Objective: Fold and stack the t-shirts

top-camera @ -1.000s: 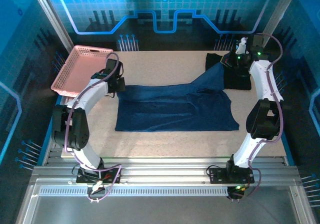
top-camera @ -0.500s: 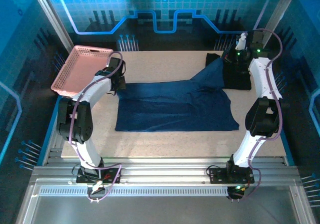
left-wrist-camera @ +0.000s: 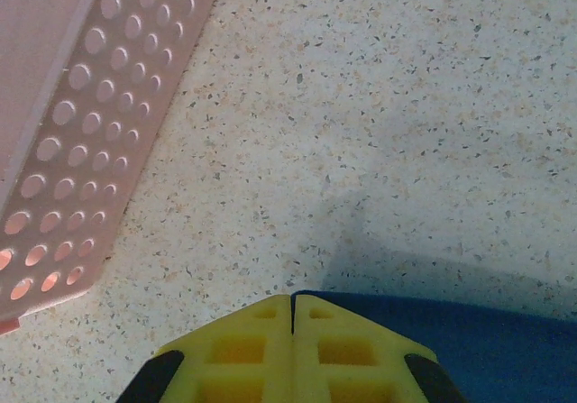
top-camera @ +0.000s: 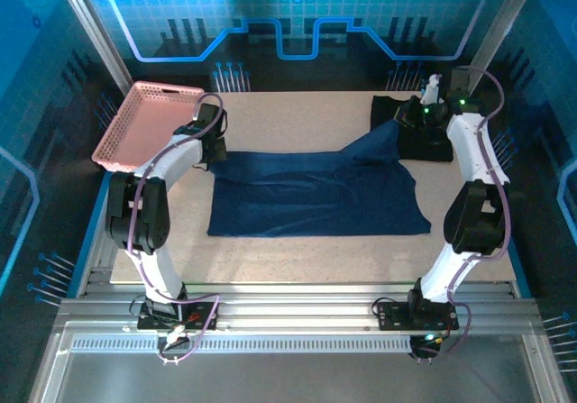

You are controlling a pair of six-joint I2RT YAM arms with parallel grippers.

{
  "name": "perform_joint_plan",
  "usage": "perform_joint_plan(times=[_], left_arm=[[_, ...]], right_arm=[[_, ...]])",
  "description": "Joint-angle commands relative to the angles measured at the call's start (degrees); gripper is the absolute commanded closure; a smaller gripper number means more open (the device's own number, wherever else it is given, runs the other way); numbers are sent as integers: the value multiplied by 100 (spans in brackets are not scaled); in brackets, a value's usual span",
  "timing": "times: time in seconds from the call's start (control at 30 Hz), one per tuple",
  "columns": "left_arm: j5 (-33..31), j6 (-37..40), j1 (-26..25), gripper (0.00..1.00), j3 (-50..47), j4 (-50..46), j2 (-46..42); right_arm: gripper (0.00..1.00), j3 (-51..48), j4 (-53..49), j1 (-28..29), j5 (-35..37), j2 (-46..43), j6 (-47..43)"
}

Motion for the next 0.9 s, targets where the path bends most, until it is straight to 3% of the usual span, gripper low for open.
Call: perform_joint_plan(times=[0.0,0.87], left_arm=[[-126,207,81,98,116,20,59],[-132,-64,-110,100,-1592,44,-700]], right_arm=[[100,-419,-83,27,165,-591,-6],[100,-3260,-763,-708,-134,-2587,-77]])
